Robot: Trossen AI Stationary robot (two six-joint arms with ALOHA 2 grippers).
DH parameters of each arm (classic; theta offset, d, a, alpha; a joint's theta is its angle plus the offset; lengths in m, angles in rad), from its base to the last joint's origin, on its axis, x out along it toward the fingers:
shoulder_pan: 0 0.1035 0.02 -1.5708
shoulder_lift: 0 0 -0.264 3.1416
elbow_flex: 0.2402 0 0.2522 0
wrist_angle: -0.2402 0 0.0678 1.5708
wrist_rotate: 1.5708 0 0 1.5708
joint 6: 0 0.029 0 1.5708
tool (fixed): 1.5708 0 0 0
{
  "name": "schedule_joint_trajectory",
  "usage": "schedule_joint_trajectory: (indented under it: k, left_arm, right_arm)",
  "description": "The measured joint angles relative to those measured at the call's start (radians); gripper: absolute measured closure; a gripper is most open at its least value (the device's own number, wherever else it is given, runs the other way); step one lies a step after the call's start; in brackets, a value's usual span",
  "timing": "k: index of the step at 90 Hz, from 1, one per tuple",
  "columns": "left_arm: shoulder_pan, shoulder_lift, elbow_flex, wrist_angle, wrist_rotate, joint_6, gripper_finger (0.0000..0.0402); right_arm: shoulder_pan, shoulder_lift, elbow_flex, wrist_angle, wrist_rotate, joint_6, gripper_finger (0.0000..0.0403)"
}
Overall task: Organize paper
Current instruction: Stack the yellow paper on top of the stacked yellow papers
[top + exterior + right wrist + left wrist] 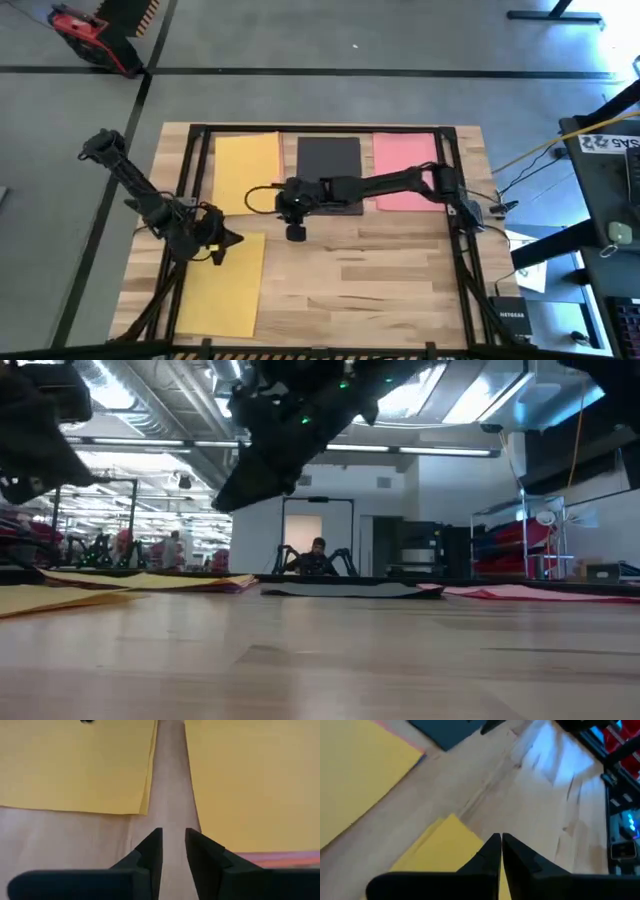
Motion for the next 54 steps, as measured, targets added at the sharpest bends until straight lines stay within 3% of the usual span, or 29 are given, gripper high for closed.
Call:
schedule_joint_trajectory:
  k: [19,31,54]
  left_arm:
    - [-0.044,0.0,0.0,-0.061,0.0,-0.007,0.0401]
    - [-0.05,0.0,0.0,-0.094,0.0,-0.007,0.0401]
    - [-0.05,0.0,0.0,-0.094,0.0,0.028,0.0401]
  right_arm:
    - [0.0,0.091,0.053,-0.036,0.132,-0.085,0.0264]
    - [0.0,0.129,0.057,-0.019,0.239,-0.18,0.025]
    - [0.0,0.178,0.057,0.015,0.246,-0.251,0.0249]
